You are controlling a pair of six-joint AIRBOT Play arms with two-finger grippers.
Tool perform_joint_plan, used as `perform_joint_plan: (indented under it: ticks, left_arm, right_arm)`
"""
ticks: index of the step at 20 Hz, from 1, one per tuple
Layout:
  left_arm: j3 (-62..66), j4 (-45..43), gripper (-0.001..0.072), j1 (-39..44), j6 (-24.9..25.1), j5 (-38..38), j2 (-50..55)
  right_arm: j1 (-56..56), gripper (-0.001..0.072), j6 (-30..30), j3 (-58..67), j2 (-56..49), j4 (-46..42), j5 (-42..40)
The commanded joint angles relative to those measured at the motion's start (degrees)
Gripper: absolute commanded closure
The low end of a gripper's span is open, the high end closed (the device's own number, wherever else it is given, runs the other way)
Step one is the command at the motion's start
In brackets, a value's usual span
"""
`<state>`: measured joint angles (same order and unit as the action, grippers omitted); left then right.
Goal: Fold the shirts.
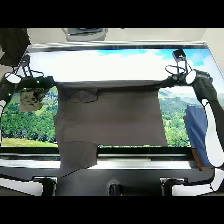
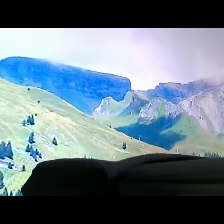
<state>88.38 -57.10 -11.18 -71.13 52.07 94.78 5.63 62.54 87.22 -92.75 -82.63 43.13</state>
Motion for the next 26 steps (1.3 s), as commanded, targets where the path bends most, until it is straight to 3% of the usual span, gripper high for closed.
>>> perform_joint_plan:
  ticks: [1,3,6,13,14,15,16,17,20,21,26]
  left_arm:
    - [1.7,-3.4,0.0675,-1.2,-0.3,17.3,-1.0]
    - [-2.3,-7.0,0.0675,-0.9,-6.8,23.5,0.0]
    - [-8.2,-7.0,0.0675,-0.9,-6.9,28.5,0.5]
    - [-13.5,-6.4,0.0659,-0.8,-8.0,29.4,1.4]
    - [-13.2,-5.7,0.0537,-1.1,-8.0,29.4,1.3]
    - [-12.3,-5.5,0.0362,-1.8,-8.0,30.1,1.2]
    - [-11.0,-5.4,0.0272,-2.9,-7.9,31.5,1.0]
    - [-9.5,-5.4,0.0270,-4.4,-7.9,33.4,0.5]
    - [-10.4,-5.5,0.0272,-9.0,-7.6,39.5,-3.1]
    - [-13.7,-5.5,0.0272,-10.2,-6.1,40.3,-5.4]
    - [-43.8,-5.3,0.0272,-12.9,-1.6,30.8,-17.1]
  right_arm:
    - [-0.1,0.0665,-3.4,-0.1,2.0,-3.6,17.7]
    - [-0.2,0.0666,-3.4,-2.5,1.1,-3.1,25.4]
    - [-0.2,0.0665,-4.3,-5.5,0.2,-3.5,31.5]
    - [-0.2,0.0654,-4.0,-5.9,-3.1,2.7,33.4]
    - [-0.2,0.0541,-3.4,-5.9,-3.1,3.9,33.3]
    - [-0.1,0.0403,-3.5,-5.7,-2.7,4.6,33.4]
    - [0.3,0.0376,-4.6,-5.2,-1.8,4.0,34.9]
    - [1.3,0.0360,-5.1,-4.9,-0.7,4.0,36.9]
    - [8.6,0.0201,-4.9,-5.1,2.3,6.7,46.9]
    - [11.2,0.0180,-5.0,-5.9,2.9,6.8,49.9]
    - [16.7,0.0170,-5.9,-20.4,9.1,6.5,48.0]
